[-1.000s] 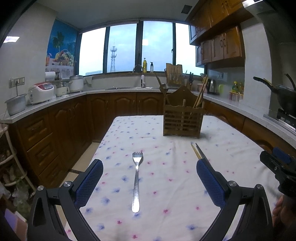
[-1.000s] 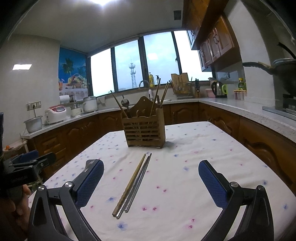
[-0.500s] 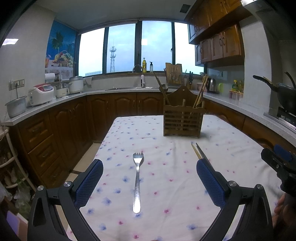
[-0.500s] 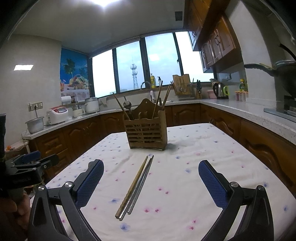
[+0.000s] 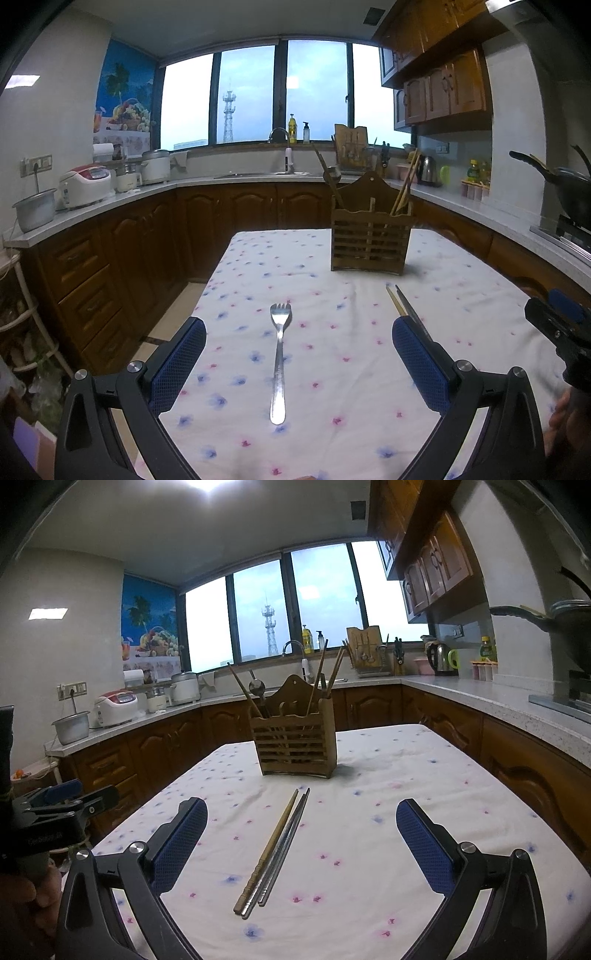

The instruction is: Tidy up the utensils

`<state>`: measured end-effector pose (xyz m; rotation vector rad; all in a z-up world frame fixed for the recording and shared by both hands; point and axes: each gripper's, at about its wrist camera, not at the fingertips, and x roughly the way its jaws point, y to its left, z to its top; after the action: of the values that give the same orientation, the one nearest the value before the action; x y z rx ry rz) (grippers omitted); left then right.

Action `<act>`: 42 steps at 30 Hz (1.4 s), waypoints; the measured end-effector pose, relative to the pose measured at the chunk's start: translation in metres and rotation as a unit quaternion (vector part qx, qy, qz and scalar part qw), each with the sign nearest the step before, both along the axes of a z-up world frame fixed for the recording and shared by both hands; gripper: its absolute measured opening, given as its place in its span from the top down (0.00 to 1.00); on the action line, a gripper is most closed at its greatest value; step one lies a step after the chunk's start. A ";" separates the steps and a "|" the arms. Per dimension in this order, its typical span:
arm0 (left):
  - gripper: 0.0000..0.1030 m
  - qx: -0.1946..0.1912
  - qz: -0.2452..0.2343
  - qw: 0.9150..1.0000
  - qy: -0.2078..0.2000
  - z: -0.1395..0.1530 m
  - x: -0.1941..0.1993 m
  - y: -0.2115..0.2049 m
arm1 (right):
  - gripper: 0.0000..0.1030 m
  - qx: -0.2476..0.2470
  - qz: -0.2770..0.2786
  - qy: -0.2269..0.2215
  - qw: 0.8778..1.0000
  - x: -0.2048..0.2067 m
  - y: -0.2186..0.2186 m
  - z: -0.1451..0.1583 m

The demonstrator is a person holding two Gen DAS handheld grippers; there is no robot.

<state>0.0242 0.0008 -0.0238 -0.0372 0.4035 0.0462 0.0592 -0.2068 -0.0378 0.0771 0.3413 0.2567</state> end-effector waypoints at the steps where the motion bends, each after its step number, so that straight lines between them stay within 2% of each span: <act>1: 0.01 -0.001 0.001 1.000 0.000 0.000 0.000 0.001 | 0.00 0.000 0.000 0.000 1.000 0.000 0.000 0.000; 42: 0.01 0.009 0.000 1.000 -0.005 0.003 0.000 0.000 | 0.00 0.002 0.003 -0.005 1.000 -0.002 0.002 0.008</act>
<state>0.0242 0.0005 -0.0210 -0.0192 0.3934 0.0493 0.0571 -0.2046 -0.0302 0.0785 0.3306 0.2644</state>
